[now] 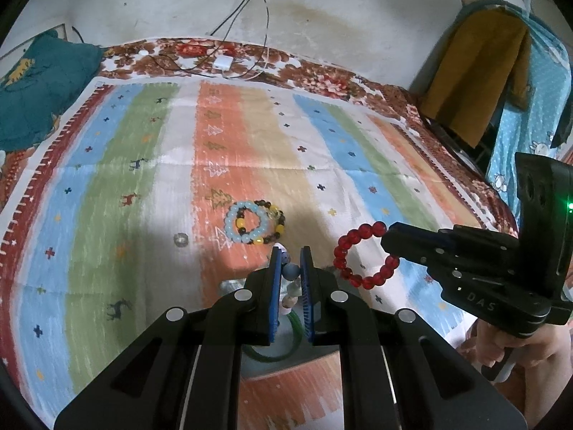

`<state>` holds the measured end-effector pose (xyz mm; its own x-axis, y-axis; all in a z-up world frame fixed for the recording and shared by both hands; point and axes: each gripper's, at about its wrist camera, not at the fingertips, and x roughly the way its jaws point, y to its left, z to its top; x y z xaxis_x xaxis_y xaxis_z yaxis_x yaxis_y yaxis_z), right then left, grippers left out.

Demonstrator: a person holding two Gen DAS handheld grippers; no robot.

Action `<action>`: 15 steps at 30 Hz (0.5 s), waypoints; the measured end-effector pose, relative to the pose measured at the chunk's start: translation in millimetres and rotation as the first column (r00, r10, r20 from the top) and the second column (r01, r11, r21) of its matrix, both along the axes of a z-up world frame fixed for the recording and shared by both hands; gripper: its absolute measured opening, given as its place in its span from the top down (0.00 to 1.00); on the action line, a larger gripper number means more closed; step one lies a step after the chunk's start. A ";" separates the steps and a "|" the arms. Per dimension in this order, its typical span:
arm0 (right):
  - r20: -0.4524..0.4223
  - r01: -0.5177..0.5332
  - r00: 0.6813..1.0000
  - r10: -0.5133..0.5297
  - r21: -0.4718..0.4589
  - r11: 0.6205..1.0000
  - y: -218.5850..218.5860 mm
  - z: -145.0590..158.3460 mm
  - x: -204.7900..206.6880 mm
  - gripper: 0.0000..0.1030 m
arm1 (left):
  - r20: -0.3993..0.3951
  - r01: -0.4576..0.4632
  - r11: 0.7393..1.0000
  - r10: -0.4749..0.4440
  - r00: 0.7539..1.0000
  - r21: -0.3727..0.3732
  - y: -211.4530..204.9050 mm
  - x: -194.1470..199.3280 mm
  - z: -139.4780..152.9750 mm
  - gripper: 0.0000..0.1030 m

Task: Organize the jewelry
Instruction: 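Carry the red bracelet with the right gripper while the left carries the white bracelet over the tin, then open both grippers to drop the two bracelets into the tin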

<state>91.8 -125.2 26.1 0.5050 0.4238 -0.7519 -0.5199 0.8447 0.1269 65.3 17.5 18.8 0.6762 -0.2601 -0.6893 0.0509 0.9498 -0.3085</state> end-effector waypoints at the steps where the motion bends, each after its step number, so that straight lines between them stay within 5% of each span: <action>1: 0.002 -0.004 1.000 0.004 0.002 1.000 -0.6 1.0 -3.6 0.87 | -0.001 0.003 1.000 -0.003 1.000 -0.001 -1.6 -2.9 -0.7 0.90; 12: -0.041 -0.052 0.998 0.053 0.025 0.998 -0.9 -5.9 -27.0 0.86 | -0.039 0.017 1.000 -0.018 0.999 -0.014 -10.3 -16.2 -11.6 0.90; 15: -0.045 -0.031 0.998 0.033 0.049 0.998 -5.1 -6.2 -23.7 0.70 | -0.045 -0.032 0.999 0.031 0.998 -0.020 -1.1 -16.8 -14.3 0.69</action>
<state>68.1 -130.3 19.9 0.4559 0.4754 -0.7524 -0.5392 0.8201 0.1915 48.5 16.4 4.5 0.6526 -0.2537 -0.7139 0.0068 0.9442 -0.3293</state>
